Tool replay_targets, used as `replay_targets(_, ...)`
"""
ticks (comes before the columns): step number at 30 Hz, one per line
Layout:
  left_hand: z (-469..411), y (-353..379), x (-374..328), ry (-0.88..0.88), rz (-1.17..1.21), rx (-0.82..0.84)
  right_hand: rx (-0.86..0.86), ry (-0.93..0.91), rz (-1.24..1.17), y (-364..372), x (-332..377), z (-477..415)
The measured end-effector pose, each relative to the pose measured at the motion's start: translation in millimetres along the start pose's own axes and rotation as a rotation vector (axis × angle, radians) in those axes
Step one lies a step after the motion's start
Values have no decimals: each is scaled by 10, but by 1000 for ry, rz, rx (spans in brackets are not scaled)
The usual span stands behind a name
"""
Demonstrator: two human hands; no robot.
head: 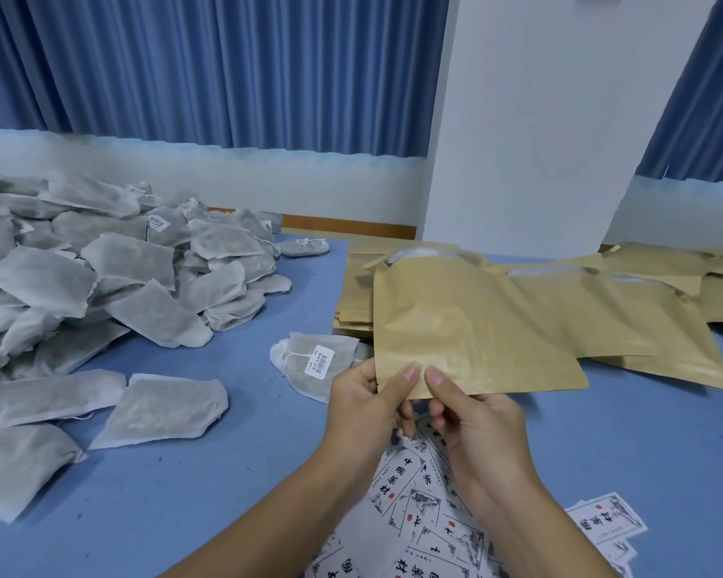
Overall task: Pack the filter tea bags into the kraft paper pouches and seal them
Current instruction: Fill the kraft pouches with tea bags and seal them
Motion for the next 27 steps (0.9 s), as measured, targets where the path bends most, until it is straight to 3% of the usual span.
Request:
replay_targets(4, -5, -68, 34, -40, 114, -102, -46, 26, -102, -68, 58, 0)
replay_targets(9, 85, 108, 55, -80, 211, -22, 6, 40, -73, -27, 42, 35)
replay_targets(16, 81, 103, 65, -113, 272, -126, -29, 46, -51, -7, 12, 28)
replay_targets(20, 4, -48, 52, -131, 331, -237, -152, -32, -89, -170, 130, -36)
replay_targets(27, -8, 21, 28, -167, 234, -231, -165, -69, -41, -242, 170, -41)
Point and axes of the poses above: each hand's wrist, its own z-axis away from the middle knuckle, its own y-axis out of the palm, x = y × z, the point moved 4 cm from there along -z, towards the middle knuckle, and after that the axes turned 2 degrees about y, right-handed, at the moved point
